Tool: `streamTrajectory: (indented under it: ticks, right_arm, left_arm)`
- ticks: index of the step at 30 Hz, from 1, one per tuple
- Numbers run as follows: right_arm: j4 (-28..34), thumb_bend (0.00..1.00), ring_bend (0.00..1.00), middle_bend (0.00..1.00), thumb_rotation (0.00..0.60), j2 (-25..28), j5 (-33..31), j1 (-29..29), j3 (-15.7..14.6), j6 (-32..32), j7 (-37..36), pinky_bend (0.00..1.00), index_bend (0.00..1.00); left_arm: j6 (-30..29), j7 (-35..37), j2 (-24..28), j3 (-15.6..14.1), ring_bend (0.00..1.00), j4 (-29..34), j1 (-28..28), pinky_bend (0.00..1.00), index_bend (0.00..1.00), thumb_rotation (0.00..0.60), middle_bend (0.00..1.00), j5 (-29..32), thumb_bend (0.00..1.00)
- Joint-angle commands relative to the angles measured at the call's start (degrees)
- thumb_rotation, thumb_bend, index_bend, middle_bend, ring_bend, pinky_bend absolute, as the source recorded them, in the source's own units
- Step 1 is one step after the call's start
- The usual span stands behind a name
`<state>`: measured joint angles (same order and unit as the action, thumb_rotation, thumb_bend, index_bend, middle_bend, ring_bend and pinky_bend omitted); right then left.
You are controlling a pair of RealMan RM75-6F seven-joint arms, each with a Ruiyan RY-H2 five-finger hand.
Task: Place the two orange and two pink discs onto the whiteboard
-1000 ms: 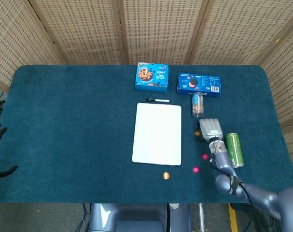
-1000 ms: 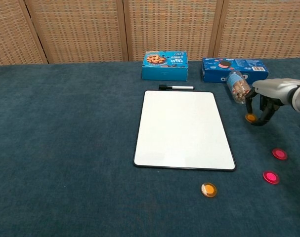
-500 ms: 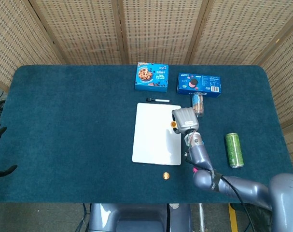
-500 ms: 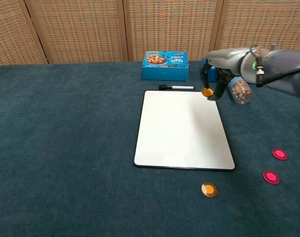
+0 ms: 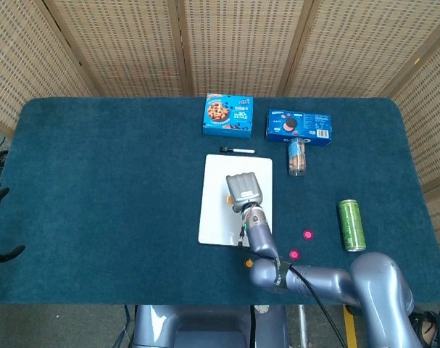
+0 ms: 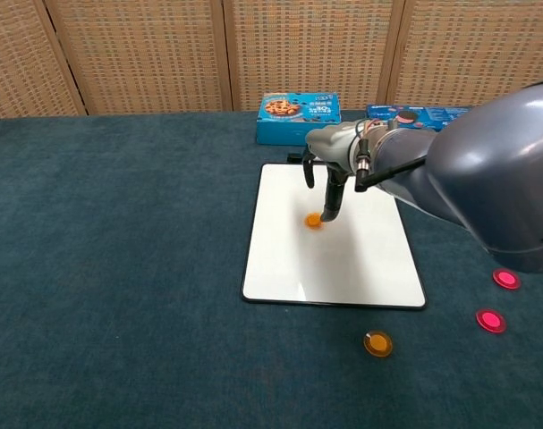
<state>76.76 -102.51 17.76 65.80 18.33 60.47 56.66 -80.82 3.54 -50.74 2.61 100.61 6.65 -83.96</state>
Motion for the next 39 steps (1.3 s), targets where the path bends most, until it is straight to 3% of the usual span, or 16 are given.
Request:
streamTrajectory:
  ticks: [1, 8, 16, 24, 31, 39]
  right_arm:
    - [1.22, 0.18, 1.0, 0.97, 0.6, 0.51, 0.65, -0.2, -0.23, 0.87, -0.1, 1.0, 0.31]
    - [7.26, 0.22, 1.0, 0.97, 0.6, 4.67, 5.9, -3.33, -2.68, 2.45, -3.01, 1.0, 0.31]
    - [16.17, 0.26, 1.0, 0.97, 0.6, 14.89, 14.37, -12.19, -10.95, 2.53, -9.99, 1.0, 0.37]
    - [18.21, 0.31, 1.0, 0.97, 0.6, 20.71, 24.68, -20.09, -18.16, 2.3, -18.36, 1.0, 0.4]
    - [17.96, 0.33, 1.0, 0.97, 0.6, 21.96, 30.7, -24.2, -21.11, 3.16, -21.95, 1.0, 0.42]
    - [15.15, 0.33, 1.0, 0.97, 0.6, 21.89, 33.89, -26.91, -21.54, 2.74, -24.15, 1.0, 0.43]
  left_arm:
    - [0.09, -0.08, -0.04, -0.05, 0.0, -0.02, 0.04, 0.0, 0.0, 0.6, 0.0, 0.01, 0.0]
    - [0.47, -0.74, -0.24, -0.08, 0.0, 0.11, 0.26, 0.0, 0.0, 0.6, 0.0, 0.26, 0.0]
    - [0.65, -2.62, -0.86, -0.46, 0.0, 0.51, 0.44, 0.0, 0.0, 0.6, 0.0, -0.24, 0.0]
    - [0.24, -2.49, -0.8, -0.74, 0.0, 0.52, 0.32, 0.0, 0.0, 0.6, 0.0, -0.98, 0.0]
    - [0.28, -3.39, -1.04, -1.07, 0.0, 0.62, 0.36, 0.0, 0.0, 0.6, 0.0, -1.5, 0.0]
    - [0.19, -5.12, -1.6, -1.48, 0.0, 1.03, 0.3, 0.0, 0.0, 0.6, 0.0, -1.96, 0.0]
